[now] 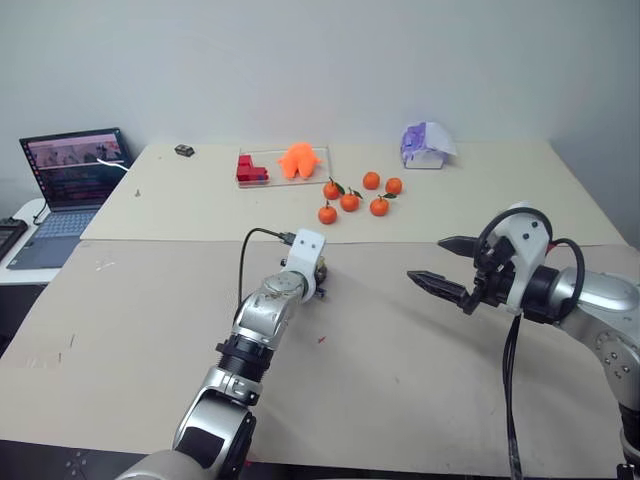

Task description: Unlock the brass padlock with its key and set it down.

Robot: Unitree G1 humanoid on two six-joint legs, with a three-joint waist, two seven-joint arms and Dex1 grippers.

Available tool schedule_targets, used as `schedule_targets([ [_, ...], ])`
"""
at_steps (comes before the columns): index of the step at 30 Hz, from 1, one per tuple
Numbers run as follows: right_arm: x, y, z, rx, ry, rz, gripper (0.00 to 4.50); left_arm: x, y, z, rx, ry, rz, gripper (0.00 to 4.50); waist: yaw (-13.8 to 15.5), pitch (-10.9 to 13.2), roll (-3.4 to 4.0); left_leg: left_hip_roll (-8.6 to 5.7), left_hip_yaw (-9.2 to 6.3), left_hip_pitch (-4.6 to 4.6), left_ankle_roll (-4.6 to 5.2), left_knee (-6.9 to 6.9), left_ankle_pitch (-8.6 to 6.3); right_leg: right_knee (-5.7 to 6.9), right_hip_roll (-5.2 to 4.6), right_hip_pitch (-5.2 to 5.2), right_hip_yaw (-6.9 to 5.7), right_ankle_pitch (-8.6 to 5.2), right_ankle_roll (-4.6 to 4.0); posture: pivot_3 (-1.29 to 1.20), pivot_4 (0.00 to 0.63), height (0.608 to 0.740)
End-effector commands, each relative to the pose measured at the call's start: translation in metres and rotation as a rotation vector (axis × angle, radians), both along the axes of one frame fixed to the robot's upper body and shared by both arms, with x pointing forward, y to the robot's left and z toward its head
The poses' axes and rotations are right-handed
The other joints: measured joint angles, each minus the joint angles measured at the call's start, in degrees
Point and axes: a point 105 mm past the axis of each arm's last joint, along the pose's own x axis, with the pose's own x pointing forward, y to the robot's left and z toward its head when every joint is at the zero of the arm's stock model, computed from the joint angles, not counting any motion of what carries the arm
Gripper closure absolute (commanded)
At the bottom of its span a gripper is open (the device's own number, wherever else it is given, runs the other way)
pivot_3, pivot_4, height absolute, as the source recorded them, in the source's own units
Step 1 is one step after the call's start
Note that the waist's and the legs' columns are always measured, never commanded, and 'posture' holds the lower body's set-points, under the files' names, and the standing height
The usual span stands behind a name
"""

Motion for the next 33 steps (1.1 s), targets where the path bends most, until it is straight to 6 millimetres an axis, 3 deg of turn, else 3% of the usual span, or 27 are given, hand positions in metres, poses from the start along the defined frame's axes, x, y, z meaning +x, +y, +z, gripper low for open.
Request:
schedule_targets([
  [1,-0.002,-0.002,0.013,-0.01,-0.057,-0.003,0.0,0.005,0.017,-0.005,0.018,-0.004,0.076,2.59,-0.16,0.0,0.0,0.0,0.0,0.02,0.0,-0.01,0.0,-0.01,0.0,0.02,0.0,0.0,0.01,0.0,0.15,0.726],
  [7,0.0,-0.002,0.011,-0.016,-0.054,-0.005,0.0,0.01,0.021,0.013,-0.034,-0.089,0.051,2.59,-1.19,0.01,-0.02,0.0,0.0,-0.12,0.0,-0.06,0.0,-0.07,0.0,-0.07,0.01,-0.02,0.02,0.0,0.15,0.726],
  [21,0.001,-0.003,0.011,-0.028,-0.06,-0.009,0.0,0.004,0.028,-0.004,-0.012,-0.008,0.051,2.59,-1.21,0.01,-0.02,-0.04,-0.02,-0.24,0.0,-0.02,0.0,-0.12,-0.05,-0.11,0.02,-0.05,0.07,0.0,0.15,0.726],
  [22,0.001,-0.003,0.011,-0.028,-0.061,-0.01,0.0,0.003,0.028,-0.005,-0.014,-0.002,0.05,3.07,-1.22,0.01,-0.02,-0.04,-0.02,-0.24,0.0,-0.02,0.0,-0.12,-0.05,-0.11,0.02,-0.05,0.07,0.0,0.15,0.726],
  [25,0.002,-0.003,0.011,-0.03,-0.062,-0.013,0.0,0.001,0.023,-0.006,-0.012,0.006,-0.002,3.69,-1.24,0.01,-0.02,-0.04,-0.02,-0.24,0.0,-0.02,0.0,-0.12,-0.05,-0.11,0.02,-0.05,0.07,0.0,0.15,0.726],
  [29,0.002,-0.003,0.01,-0.032,-0.062,-0.012,0.0,-0.004,0.012,-0.005,-0.02,0.016,-0.108,3.68,-1.23,0.01,-0.01,-0.04,-0.02,-0.23,0.0,-0.03,0.0,-0.11,-0.05,-0.11,0.02,-0.05,0.07,0.0,0.15,0.726],
  [33,0.0,-0.001,0.009,-0.039,-0.057,0.004,0.0,-0.013,-0.008,0.021,-0.098,-0.061,-0.328,3.68,-1.12,0.01,-0.01,-0.08,-0.03,-0.26,0.0,-0.03,0.0,-0.13,-0.1,-0.11,0.02,-0.06,0.09,0.0,0.15,0.726],
])
